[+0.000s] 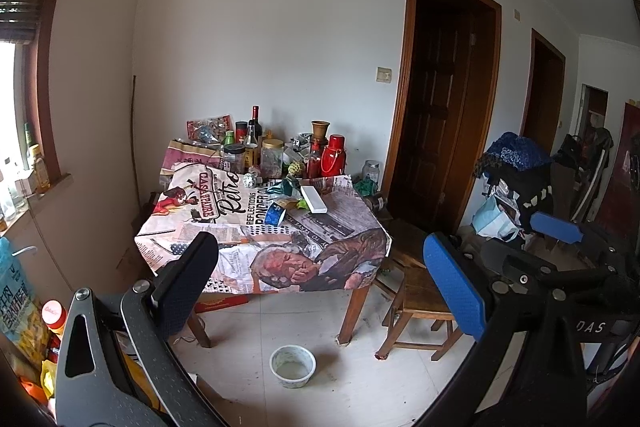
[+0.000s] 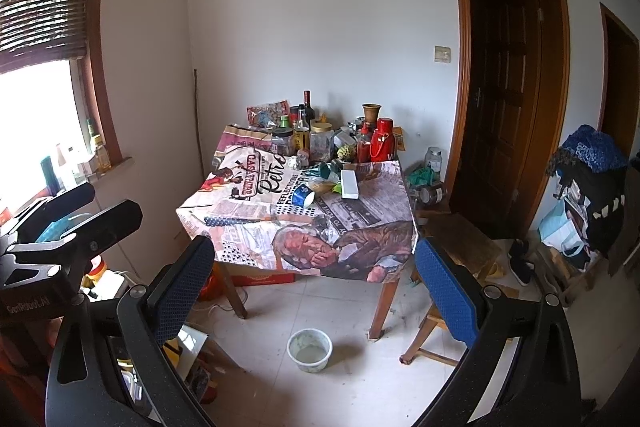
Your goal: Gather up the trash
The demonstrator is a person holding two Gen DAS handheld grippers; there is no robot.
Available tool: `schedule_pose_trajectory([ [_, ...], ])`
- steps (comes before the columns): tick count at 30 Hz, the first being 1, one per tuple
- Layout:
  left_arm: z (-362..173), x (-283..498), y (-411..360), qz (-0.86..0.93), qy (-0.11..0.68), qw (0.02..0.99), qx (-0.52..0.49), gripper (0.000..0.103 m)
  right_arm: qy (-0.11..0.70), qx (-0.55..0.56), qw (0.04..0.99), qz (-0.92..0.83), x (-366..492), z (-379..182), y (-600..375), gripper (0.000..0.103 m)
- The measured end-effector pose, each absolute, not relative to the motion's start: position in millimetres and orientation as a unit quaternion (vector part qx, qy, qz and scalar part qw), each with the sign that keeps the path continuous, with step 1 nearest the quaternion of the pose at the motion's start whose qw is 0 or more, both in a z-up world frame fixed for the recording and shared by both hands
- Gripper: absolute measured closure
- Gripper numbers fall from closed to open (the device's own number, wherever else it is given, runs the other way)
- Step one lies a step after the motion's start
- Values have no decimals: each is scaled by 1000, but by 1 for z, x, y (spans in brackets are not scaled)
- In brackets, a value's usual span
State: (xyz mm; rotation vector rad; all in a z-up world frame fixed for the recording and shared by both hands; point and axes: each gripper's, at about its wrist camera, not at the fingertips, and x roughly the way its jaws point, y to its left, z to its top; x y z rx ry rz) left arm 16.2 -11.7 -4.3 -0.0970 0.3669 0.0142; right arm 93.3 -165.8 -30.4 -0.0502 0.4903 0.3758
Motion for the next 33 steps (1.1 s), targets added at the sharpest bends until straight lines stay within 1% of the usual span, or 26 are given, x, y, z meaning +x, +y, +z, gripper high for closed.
schedule_pose_trajectory([
  [15,-7,29,-12,9,187,981,-46,0,246,-19,951,189,107,-37,-169,3],
  [33,-4,107,-32,27,190,980,-58,0,241,-15,951,194,172,-37,-198,3],
])
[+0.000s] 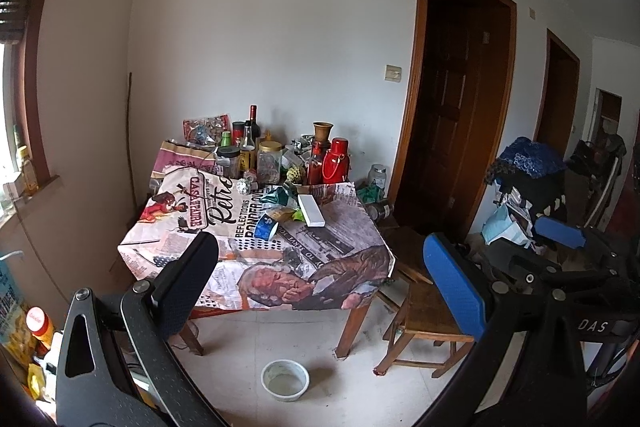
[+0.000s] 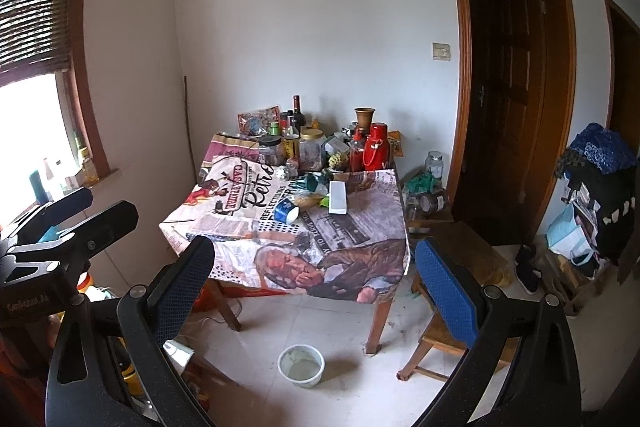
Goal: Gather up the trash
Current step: 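Move both tools toward the table, right tool reaching the white box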
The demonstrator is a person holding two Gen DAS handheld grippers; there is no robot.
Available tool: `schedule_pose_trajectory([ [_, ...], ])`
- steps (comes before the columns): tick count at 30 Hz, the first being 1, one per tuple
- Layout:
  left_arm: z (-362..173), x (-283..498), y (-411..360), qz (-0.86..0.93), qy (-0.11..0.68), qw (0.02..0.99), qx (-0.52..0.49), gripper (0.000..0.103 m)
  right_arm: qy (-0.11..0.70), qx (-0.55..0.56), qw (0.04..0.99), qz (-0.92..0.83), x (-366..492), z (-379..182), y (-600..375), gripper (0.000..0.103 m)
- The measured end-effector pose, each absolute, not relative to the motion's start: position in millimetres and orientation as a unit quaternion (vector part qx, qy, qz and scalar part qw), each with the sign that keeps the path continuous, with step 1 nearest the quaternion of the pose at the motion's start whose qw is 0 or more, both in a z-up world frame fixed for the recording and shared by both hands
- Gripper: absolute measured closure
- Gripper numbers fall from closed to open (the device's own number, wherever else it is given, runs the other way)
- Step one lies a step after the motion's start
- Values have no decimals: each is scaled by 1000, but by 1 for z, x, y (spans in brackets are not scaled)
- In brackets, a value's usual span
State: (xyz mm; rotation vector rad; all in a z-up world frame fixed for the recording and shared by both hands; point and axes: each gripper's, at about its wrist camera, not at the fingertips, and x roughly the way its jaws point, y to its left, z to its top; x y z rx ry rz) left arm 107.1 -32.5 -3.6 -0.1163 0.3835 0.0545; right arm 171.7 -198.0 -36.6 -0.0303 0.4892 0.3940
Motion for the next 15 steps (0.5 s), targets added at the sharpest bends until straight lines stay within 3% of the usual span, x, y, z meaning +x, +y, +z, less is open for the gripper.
schedule_pose_trajectory([
  [15,-34,235,6,49,234,969,-56,0,286,1,946,150,277,-63,-186,3],
])
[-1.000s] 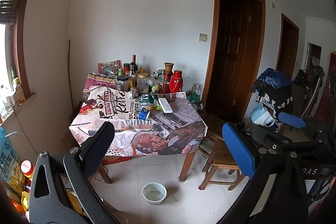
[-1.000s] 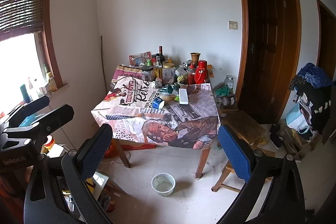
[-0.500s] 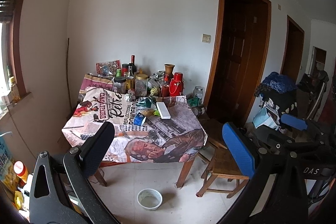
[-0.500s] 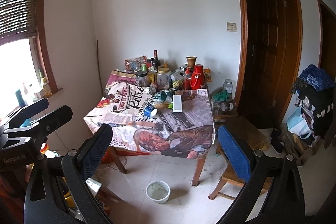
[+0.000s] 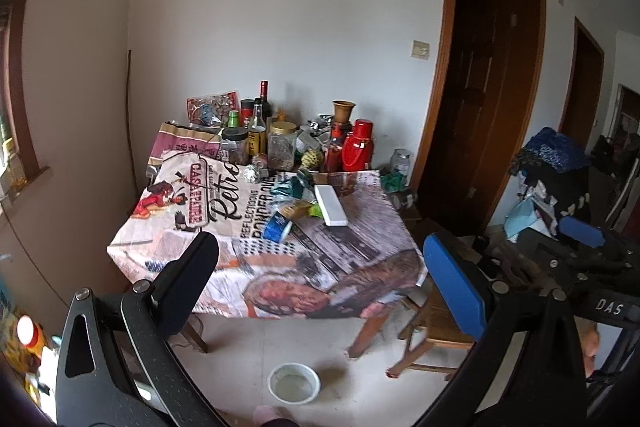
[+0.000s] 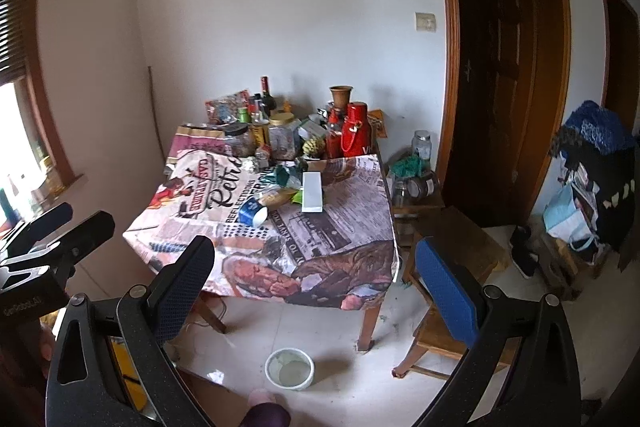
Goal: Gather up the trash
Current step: 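Move both tools toward the table, right tool reaching the white box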
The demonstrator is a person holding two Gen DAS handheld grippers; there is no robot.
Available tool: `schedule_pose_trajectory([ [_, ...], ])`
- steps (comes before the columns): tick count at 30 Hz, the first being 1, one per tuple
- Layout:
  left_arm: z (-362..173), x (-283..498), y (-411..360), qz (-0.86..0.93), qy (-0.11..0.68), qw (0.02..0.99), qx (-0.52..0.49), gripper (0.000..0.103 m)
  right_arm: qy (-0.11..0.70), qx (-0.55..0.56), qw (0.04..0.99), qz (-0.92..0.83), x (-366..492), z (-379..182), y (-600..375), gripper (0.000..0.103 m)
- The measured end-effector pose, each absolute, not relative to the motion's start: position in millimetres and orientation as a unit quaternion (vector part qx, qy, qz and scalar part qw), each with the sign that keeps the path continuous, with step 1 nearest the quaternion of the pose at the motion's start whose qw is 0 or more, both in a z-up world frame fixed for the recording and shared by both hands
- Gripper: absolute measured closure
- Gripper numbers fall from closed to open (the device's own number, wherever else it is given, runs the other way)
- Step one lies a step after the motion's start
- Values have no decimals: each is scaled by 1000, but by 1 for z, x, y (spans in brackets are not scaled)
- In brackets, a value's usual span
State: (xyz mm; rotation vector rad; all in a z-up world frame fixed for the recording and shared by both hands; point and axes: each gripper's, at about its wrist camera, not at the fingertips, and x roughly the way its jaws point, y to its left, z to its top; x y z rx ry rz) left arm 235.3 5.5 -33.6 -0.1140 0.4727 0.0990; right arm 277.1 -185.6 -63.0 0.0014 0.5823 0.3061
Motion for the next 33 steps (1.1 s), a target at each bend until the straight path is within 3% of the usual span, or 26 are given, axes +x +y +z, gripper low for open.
schedule_pose_trajectory([
  [16,-57,427,122,-8,280,959,-44,0,333,26,941,57,419,-76,-98,3],
  [33,-196,564,143,-28,475,879,-41,0,486,-16,872,56,553,-188,-66,3],
])
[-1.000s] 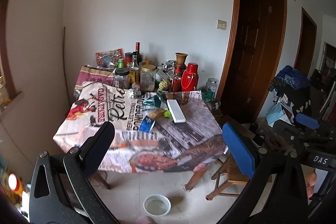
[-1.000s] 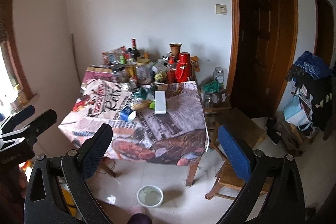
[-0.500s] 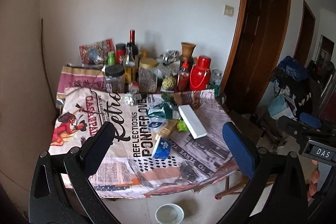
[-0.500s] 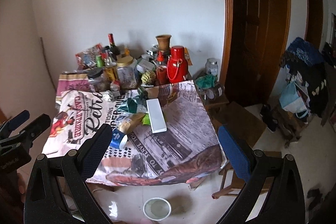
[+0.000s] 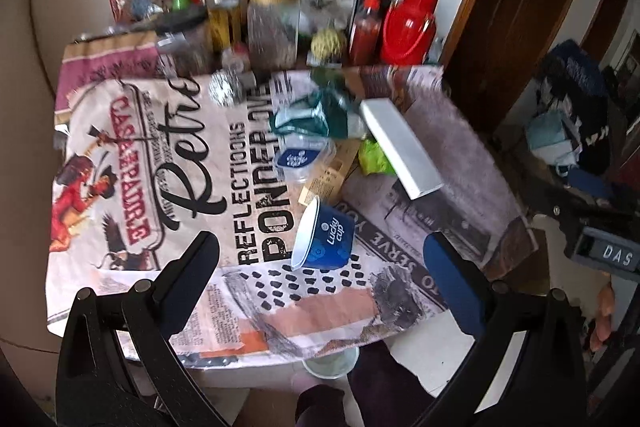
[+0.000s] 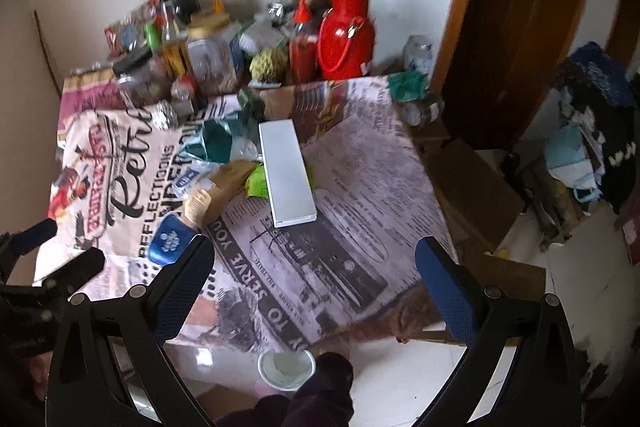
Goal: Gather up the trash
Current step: 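Move both tools toward the table, right tool reaching the white box, then grasp the blue Lucky cup with left tool while right tool grasps white box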
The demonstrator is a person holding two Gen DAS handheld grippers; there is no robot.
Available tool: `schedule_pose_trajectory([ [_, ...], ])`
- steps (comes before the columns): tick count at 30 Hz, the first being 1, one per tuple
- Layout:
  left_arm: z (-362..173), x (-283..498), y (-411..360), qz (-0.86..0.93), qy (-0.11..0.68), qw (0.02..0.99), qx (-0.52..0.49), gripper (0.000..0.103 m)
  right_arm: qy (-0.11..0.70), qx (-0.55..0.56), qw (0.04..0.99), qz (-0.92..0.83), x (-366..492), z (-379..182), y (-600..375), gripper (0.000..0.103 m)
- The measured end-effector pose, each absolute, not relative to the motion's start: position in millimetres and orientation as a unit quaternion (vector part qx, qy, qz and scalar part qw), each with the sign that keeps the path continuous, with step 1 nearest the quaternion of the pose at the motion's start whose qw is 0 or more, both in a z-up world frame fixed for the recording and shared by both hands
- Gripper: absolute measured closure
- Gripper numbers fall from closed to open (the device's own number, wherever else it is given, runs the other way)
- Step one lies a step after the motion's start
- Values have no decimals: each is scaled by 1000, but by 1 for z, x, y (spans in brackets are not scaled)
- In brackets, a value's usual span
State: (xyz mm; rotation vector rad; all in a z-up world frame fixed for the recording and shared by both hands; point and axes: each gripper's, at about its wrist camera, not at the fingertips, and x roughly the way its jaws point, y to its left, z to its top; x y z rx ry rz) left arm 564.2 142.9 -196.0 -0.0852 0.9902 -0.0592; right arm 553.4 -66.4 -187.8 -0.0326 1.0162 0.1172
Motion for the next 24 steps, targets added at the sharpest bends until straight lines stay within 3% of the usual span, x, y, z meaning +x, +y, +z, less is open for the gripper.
schedule_pose_trajectory([
  [9,-257,617,132,17,549,835,-38,0,571,-4,811,128,640,-245,-71,4],
  [15,-287,632,127,39,584,810,-25,7,614,-21,775,146,677,-287,-58,6],
  [20,-301,635,125,46,599,799,-18,15,635,-28,757,152,689,-309,-53,13],
  [24,-304,638,123,41,601,798,-15,29,637,-42,753,158,689,-315,-46,35],
])
